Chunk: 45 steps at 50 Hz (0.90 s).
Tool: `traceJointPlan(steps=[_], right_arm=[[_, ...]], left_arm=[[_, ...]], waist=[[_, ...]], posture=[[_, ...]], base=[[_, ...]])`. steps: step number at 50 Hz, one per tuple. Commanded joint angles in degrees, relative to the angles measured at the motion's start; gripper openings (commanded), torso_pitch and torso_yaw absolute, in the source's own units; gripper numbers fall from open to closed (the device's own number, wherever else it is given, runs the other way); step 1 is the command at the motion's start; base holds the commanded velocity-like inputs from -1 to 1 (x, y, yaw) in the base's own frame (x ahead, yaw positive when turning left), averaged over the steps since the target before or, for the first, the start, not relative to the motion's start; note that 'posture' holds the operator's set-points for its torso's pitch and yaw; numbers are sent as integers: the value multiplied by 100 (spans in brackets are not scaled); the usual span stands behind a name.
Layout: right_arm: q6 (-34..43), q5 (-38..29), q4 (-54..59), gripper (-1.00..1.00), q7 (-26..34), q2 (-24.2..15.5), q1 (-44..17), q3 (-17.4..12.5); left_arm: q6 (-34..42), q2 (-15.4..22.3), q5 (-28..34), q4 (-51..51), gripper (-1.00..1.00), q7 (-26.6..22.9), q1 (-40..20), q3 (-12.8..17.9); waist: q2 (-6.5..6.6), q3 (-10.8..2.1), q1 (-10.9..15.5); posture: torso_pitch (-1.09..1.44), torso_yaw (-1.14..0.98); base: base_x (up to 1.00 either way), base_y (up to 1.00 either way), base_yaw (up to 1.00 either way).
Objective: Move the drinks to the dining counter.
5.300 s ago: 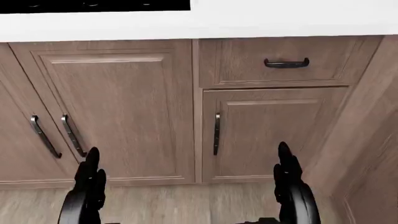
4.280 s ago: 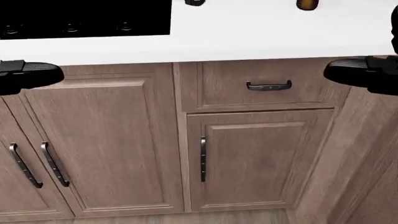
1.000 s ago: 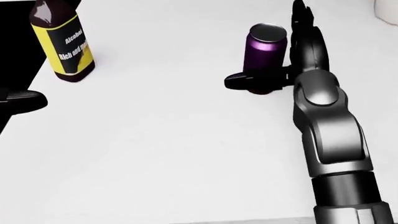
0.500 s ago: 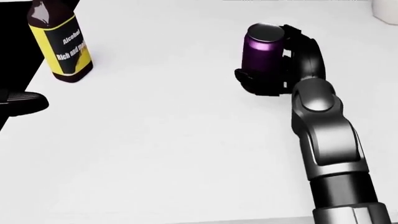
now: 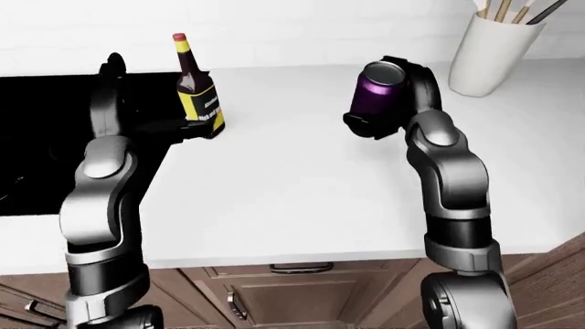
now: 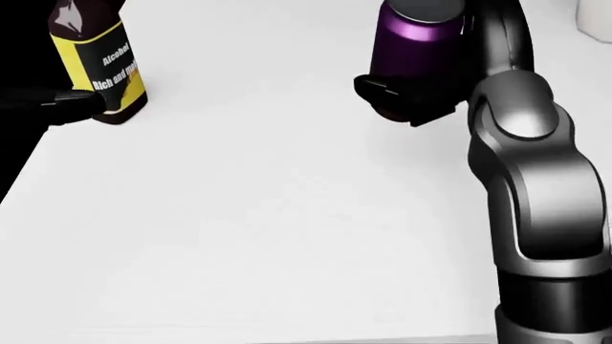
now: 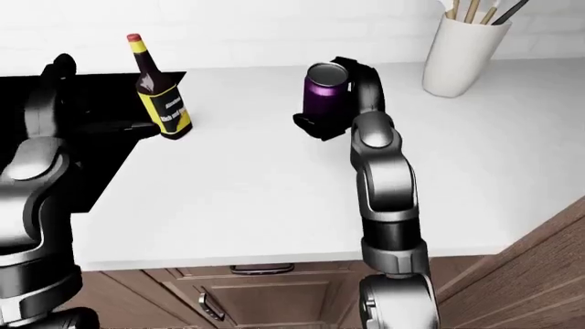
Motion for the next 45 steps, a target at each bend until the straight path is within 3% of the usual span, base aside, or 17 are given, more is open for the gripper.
traceJointPlan(steps=[1,12,25,35,45], right_arm=[[-96,-13,-269,-100,-32,-45,-196,-38],[58,-50,-480,-100,-37,38,-222,18],[-46,-12,-388,-100,-73,61,-195,12],[-101,8,-329,-100,-93,52,-210,1],[-72,7,-367,-100,-99,64,-207,13]], left_arm=[[-274,37,116,-195,100,38,-174,-28],[-1038,-238,642,830,100,107,-405,-257],[-2087,-447,586,2887,100,654,-1256,-448],[-2943,-388,632,4439,100,1183,-1802,-496],[-3535,-413,632,5691,100,1370,-2357,-556]], waist=[[21,-165,-1],[6,-171,2],[-26,-208,13],[-24,-226,0],[-35,-231,7]], posture=[[0,0],[0,0],[0,0],[0,0],[0,0]], base=[[0,0,0],[0,0,0],[0,0,0],[0,0,0],[0,0,0]])
